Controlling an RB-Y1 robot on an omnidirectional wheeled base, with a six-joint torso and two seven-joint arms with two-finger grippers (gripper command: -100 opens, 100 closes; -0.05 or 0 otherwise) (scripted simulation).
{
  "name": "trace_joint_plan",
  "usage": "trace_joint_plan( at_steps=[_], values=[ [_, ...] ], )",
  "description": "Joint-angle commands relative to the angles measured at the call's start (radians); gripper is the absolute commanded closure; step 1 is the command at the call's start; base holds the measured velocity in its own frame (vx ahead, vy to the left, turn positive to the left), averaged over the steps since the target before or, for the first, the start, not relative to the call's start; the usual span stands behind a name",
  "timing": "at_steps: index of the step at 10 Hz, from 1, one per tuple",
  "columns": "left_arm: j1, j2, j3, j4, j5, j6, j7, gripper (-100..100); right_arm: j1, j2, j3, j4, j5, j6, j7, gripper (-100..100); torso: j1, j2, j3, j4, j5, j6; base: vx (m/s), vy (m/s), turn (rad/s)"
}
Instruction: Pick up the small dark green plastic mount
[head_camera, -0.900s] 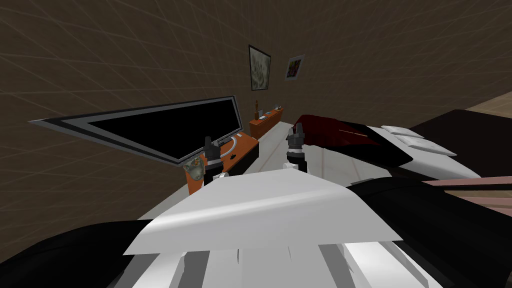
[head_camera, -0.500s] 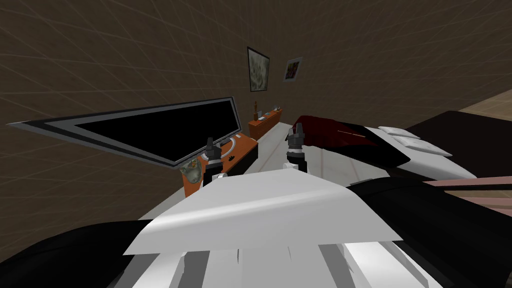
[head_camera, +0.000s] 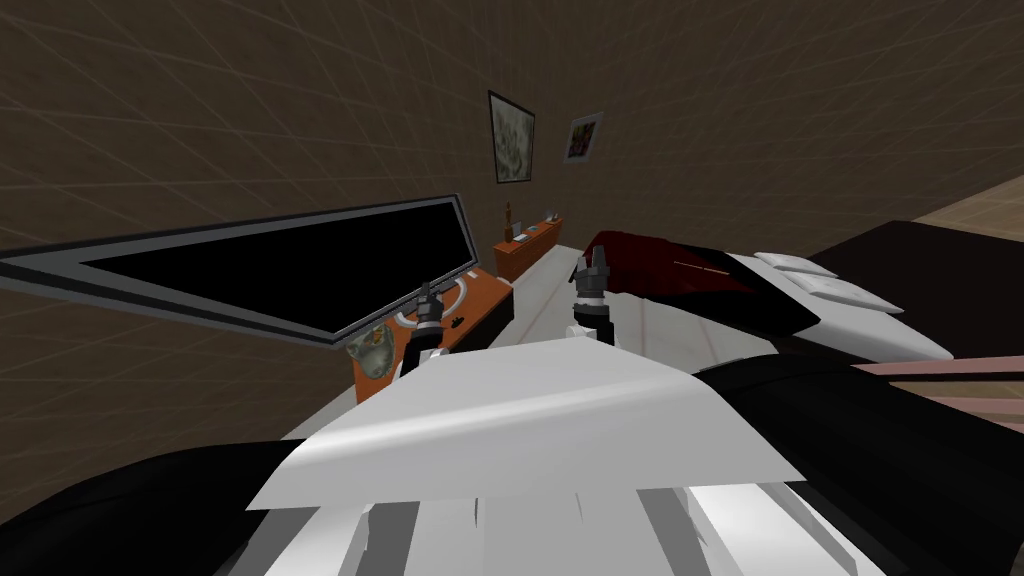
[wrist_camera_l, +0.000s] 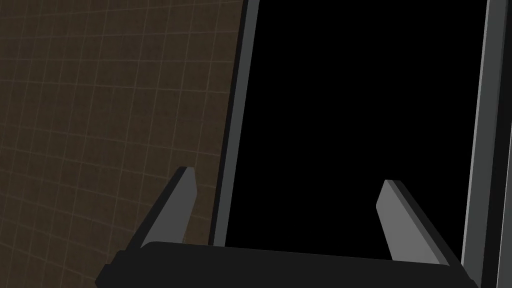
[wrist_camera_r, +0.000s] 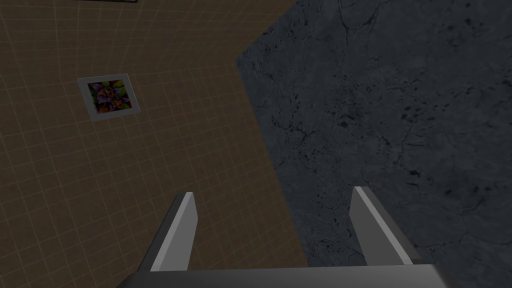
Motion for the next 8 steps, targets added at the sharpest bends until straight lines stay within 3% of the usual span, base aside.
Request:
trace_joint_plan(
  at_steps=[1, 3, 4, 8],
  values=[
    [-0.011, 0.013, 0.012, 0.037, 0.015, 0.05, 0.01, -100, 0.0, 0.0, 0.0, 0.0, 0.0, 0.0, 0.0, 0, 0.0, 0.0, 0.0, 0.0, 0.0, 0.0, 0.087, -0.045, -0.043],
    [-0.018, 0.026, 0.025, 0.061, 0.029, 0.113, 0.02, -100, 0.0, 0.0, 0.0, 0.0, 0.0, 0.0, 0.0, 0, 0.0, -0.001, -0.001, 0.0, 0.0, 0.0, 0.075, -0.048, -0.02],
    [-0.018, 0.026, 0.025, 0.061, 0.029, 0.114, 0.02, -100, 0.0, 0.0, 0.0, 0.0, 0.0, 0.0, 0.0, 0, -0.001, -0.001, -0.001, 0.0, 0.0, 0.0, 0.054, -0.038, -0.009],
    [-0.034, 0.051, 0.052, 0.115, 0.056, 0.21, 0.043, -100, 0.0, 0.0, 0.0, 0.0, 0.0, 0.0, 0.0, 0, 0.0, 0.0, 0.0, 0.0, 0.0, 0.0, 0.057, -0.032, -0.024]
  ],
)
